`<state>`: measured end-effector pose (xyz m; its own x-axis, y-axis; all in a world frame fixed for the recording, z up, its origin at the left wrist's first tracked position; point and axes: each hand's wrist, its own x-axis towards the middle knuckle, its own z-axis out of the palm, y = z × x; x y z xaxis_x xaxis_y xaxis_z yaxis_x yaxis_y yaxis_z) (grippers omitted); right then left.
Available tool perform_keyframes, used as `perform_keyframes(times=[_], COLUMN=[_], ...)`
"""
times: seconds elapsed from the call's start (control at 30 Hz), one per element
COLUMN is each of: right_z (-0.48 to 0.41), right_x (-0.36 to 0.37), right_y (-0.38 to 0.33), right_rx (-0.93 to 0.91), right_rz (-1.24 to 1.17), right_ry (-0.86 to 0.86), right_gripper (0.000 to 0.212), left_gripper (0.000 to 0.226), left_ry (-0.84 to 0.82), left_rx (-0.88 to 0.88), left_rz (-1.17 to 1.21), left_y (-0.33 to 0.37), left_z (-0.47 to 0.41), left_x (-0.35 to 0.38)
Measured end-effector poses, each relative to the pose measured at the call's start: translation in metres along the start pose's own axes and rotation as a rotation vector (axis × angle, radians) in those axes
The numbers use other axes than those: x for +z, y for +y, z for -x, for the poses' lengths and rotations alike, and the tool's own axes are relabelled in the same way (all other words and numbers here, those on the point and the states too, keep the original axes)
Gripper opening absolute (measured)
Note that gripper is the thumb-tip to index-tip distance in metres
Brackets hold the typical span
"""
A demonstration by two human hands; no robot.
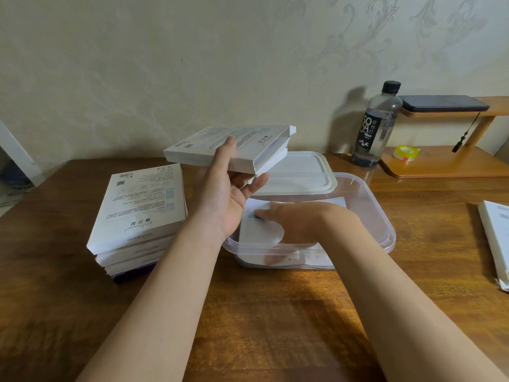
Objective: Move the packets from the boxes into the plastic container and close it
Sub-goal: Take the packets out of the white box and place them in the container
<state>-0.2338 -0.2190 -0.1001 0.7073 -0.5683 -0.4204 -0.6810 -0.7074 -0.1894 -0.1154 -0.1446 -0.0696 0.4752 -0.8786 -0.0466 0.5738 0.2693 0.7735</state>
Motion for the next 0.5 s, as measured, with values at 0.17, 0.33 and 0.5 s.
perform_keyframes(times=[0.17, 0.33, 0.5], right_z=[0.0069, 0.0056, 0.0058], right_x=[-0.0044, -0.0040, -0.0030], right_y=[0.0001, 0.0024, 0.0000], right_rx=[-0.027, -0.014, 0.002], right_rz=[0.044, 0.043, 0.056], right_ry=[0.027, 0.061, 0.020], right_gripper=[0.096, 0.096, 0.099], left_gripper=[0.016, 0.019, 0.016], left_ry=[0.004, 0.004, -0.008], left_rx=[-0.008, -0.006, -0.011], left_rz=[0.008, 0.005, -0.002], left_y=[0.0003, 0.0005, 0.0001], left_z=[0.0010, 0.0008, 0.0004], left_x=[-0.0002, -0.0008, -0.0013])
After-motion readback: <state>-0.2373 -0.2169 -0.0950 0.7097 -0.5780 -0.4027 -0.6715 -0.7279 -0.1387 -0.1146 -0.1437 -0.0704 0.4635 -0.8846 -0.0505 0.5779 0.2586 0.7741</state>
